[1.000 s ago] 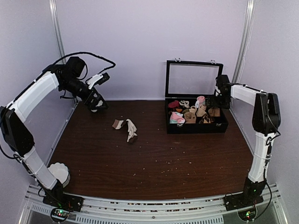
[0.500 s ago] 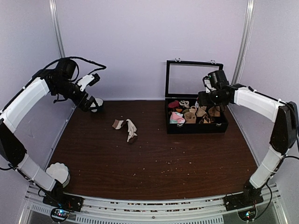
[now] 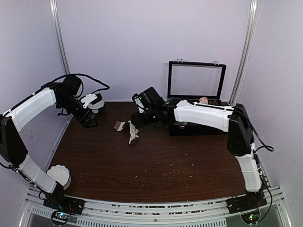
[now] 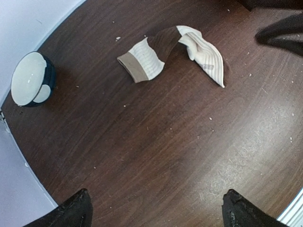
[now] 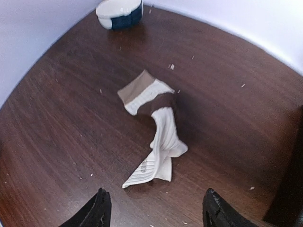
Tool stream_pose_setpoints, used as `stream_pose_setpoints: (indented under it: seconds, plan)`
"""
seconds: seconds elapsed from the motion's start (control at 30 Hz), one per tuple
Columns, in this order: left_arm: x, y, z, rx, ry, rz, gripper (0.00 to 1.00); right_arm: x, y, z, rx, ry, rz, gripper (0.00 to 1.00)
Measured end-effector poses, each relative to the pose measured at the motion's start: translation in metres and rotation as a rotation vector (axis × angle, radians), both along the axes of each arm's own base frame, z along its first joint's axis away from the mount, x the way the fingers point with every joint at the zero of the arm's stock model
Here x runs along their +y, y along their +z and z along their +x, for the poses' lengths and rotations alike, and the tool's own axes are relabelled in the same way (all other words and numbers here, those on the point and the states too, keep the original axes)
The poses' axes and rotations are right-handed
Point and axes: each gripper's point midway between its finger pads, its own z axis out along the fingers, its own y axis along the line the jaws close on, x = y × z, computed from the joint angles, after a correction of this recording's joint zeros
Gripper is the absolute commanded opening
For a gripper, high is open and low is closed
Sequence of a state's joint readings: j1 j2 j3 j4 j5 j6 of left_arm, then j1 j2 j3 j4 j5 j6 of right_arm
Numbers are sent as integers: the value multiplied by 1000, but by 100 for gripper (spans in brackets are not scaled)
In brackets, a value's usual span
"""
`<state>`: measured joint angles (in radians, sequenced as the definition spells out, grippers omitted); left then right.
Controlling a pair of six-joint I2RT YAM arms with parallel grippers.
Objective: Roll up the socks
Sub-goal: Adjust the sock at the center of the board.
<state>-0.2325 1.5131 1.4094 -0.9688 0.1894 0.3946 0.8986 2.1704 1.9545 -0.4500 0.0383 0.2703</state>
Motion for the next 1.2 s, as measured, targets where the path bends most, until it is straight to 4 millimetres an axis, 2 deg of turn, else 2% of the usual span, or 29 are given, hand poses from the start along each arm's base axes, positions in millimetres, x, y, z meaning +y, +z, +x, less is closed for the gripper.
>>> stream_pose_setpoints:
  seconds: [0.13,0.23,0.3,0.37,0.47,0.53,0.6,0.7,0.83,1.03,1.2]
  plan:
    - [-2,-14,-7,43,-10,-16,98,29,-85,-8,131,37,-73,66]
    - [-5,-26,-1,66,-12,-16,98,33,-126,-16,220,46,-99,63]
    - [-6,-39,6,95,-11,-9,98,35,-138,-19,256,48,-100,61]
    - [-8,-56,16,130,-10,-1,98,40,-140,-19,272,50,-83,60]
    - [-10,-80,24,182,-10,8,98,45,-133,-17,267,52,-64,53]
    - [-11,-86,23,203,-11,9,98,48,-124,-15,258,49,-48,45]
    - [-12,-87,23,206,-14,1,98,52,-116,-13,249,43,-29,43]
    - [-14,-82,22,201,-20,-14,98,53,-112,-13,246,35,-28,46]
    - [-18,-68,18,178,-31,-42,98,49,-113,-15,255,13,-53,62]
    - [-19,-38,-2,136,-50,-86,98,40,-120,-21,295,-32,-92,62]
    - [-18,-26,-23,133,-68,-106,98,42,-131,-27,367,-63,-58,55]
